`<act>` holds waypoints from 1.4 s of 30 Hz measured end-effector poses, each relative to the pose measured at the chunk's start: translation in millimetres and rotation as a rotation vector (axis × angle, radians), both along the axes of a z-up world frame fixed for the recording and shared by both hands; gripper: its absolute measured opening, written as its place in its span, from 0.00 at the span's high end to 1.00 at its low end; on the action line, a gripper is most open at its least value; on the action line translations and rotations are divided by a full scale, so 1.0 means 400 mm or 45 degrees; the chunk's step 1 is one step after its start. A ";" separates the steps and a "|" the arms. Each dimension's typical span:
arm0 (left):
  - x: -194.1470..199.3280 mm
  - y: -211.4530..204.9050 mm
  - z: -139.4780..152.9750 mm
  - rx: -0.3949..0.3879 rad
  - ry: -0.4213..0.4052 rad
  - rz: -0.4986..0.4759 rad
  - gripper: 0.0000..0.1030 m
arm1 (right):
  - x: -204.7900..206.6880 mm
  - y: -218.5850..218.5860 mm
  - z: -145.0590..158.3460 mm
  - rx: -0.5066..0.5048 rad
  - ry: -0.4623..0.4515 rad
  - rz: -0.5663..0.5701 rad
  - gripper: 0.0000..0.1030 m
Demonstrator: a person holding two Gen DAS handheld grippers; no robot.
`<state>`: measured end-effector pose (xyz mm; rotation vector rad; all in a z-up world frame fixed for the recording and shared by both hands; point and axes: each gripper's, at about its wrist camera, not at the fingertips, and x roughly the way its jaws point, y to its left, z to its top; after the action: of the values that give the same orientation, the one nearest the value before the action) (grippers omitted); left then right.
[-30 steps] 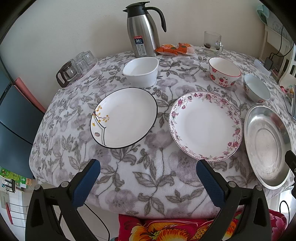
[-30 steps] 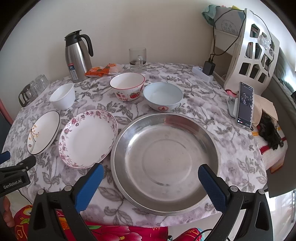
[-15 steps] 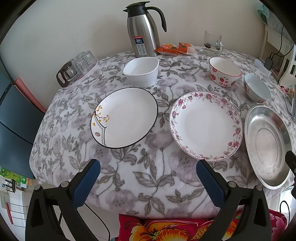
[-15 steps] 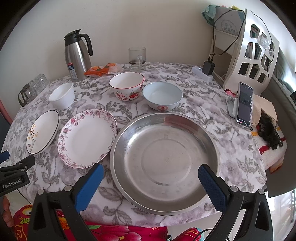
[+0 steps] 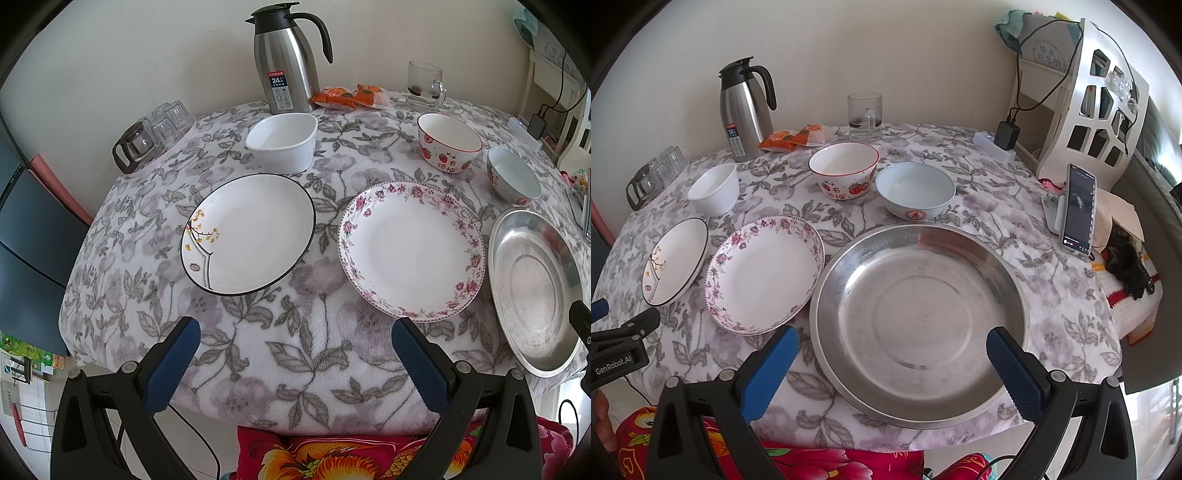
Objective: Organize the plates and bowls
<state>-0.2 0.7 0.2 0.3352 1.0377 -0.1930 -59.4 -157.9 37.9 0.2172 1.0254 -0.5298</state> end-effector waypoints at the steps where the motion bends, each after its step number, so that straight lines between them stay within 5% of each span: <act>1: 0.000 0.000 0.000 0.000 0.000 0.000 0.00 | -0.001 -0.001 -0.001 0.000 0.000 0.000 0.00; 13: 0.004 -0.006 0.000 -0.018 0.028 -0.024 0.00 | 0.000 -0.005 0.006 0.008 -0.008 -0.008 0.00; 19: 0.024 -0.040 0.046 -0.296 0.080 -0.131 0.00 | -0.020 -0.073 -0.009 0.282 -0.020 -0.059 0.00; 22: 0.034 -0.082 0.072 -0.501 0.047 -0.210 0.00 | -0.027 -0.117 -0.008 0.239 -0.010 -0.083 0.00; 27: 0.054 -0.165 0.083 -0.618 0.049 -0.282 0.00 | -0.046 -0.198 -0.013 0.217 0.003 -0.164 0.00; 34: 0.105 -0.242 -0.008 -0.529 0.312 -0.183 0.00 | -0.075 -0.294 -0.060 0.234 -0.084 -0.229 0.08; 42: 0.071 -0.338 -0.088 -0.393 0.428 -0.208 0.00 | -0.103 -0.363 -0.148 0.297 -0.007 -0.306 0.23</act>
<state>28.4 -134.4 -34.9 0.1069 1.2906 -0.5647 -100.6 -302.9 -21.4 0.5540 1.0621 -0.6259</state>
